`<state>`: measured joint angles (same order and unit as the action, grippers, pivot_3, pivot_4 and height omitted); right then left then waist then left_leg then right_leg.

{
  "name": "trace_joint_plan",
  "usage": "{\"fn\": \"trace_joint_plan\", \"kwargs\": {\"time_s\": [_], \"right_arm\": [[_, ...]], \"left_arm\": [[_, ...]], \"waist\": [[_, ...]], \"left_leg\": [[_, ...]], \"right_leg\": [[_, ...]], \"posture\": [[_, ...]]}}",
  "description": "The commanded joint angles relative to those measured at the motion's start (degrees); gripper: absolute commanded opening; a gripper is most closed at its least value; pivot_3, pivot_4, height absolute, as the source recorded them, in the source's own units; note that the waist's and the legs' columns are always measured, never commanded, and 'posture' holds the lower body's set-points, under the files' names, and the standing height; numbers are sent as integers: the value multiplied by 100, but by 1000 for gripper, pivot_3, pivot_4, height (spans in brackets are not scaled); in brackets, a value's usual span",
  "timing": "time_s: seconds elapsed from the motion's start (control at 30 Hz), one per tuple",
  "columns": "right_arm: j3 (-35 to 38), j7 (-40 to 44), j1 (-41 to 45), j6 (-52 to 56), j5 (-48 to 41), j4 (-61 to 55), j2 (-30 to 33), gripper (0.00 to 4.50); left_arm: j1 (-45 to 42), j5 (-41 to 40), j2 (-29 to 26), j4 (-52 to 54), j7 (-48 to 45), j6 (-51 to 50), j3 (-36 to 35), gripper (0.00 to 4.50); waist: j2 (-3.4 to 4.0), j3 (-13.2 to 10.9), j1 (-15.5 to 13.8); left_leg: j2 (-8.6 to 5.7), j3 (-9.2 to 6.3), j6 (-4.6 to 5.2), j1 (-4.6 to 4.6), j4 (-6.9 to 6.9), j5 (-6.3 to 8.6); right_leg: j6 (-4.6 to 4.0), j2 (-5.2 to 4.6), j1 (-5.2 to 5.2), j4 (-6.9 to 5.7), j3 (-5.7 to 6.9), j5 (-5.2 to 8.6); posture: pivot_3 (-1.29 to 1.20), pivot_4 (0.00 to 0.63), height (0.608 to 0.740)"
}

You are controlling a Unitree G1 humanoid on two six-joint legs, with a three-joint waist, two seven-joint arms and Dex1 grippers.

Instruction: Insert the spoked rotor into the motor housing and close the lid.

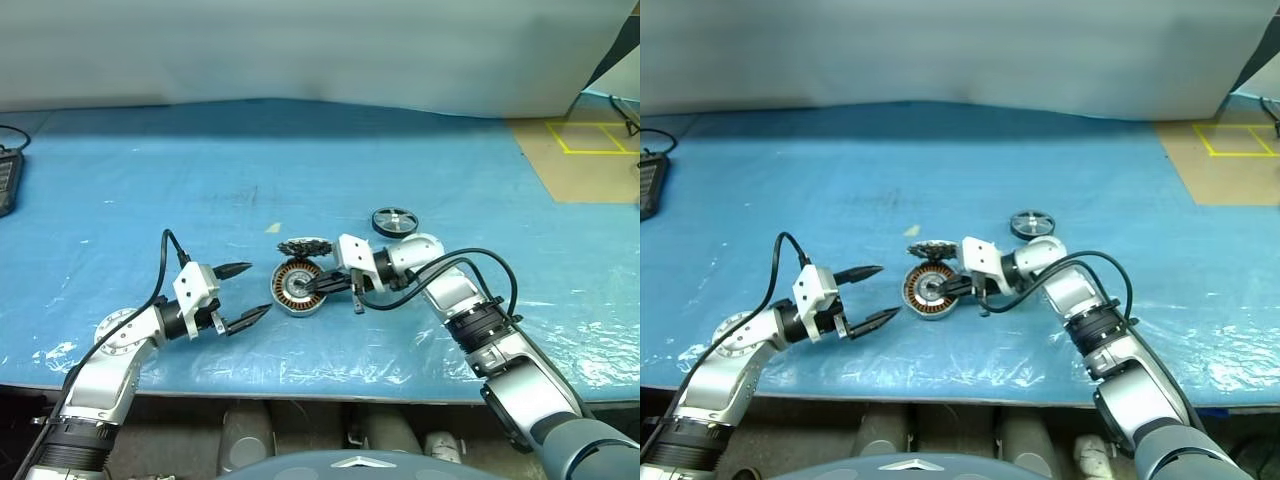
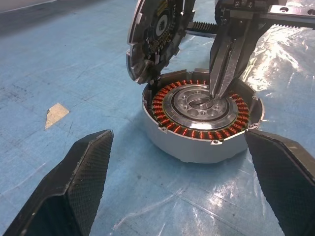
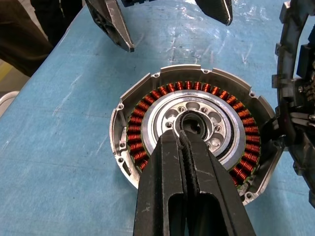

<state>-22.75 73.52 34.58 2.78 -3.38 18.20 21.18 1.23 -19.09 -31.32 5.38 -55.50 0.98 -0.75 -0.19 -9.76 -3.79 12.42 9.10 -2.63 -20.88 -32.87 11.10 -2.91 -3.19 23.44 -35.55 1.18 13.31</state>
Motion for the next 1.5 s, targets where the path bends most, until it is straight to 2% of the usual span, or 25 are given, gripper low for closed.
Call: {"fn": "trace_joint_plan", "kwargs": {"time_s": [0.03,0.4,0.87,1.23,1.5], "right_arm": [[3,-32,76,-76,-2,43,-71,49],[108,27,122,-11,-158,-168,-93,49],[19,-104,300,-91,-79,189,-506,49],[-167,-247,115,-249,305,819,-443,49],[7,-23,-29,-8,-52,341,-308,49]], "left_arm": [[18,-50,-42,159,11,56,-74,4500],[91,-35,-30,28,-44,201,-78,4500],[77,-20,-34,-169,-95,345,-85,4500],[134,-12,-17,-219,-108,456,-38,4500],[125,-47,-57,-119,-111,369,-48,4500]], "waist": [[0,0,1],[0,0,-1],[0,0,16],[0,1,16],[0,1,-15]], "left_leg": [[0,0,0,0,0,0],[1,0,1,0,0,0],[2,0,0,-1,1,0],[3,0,0,7,1,0],[15,2,7,33,1,6]], "right_leg": [[0,0,0,0,0,0],[0,0,0,0,0,0],[0,0,1,0,0,0],[0,0,-5,-1,0,0],[0,-3,-27,-2,-6,0]], "posture": [[0,150,740],[0,150,740],[0,150,740],[0,150,740],[0,150,740]]}}
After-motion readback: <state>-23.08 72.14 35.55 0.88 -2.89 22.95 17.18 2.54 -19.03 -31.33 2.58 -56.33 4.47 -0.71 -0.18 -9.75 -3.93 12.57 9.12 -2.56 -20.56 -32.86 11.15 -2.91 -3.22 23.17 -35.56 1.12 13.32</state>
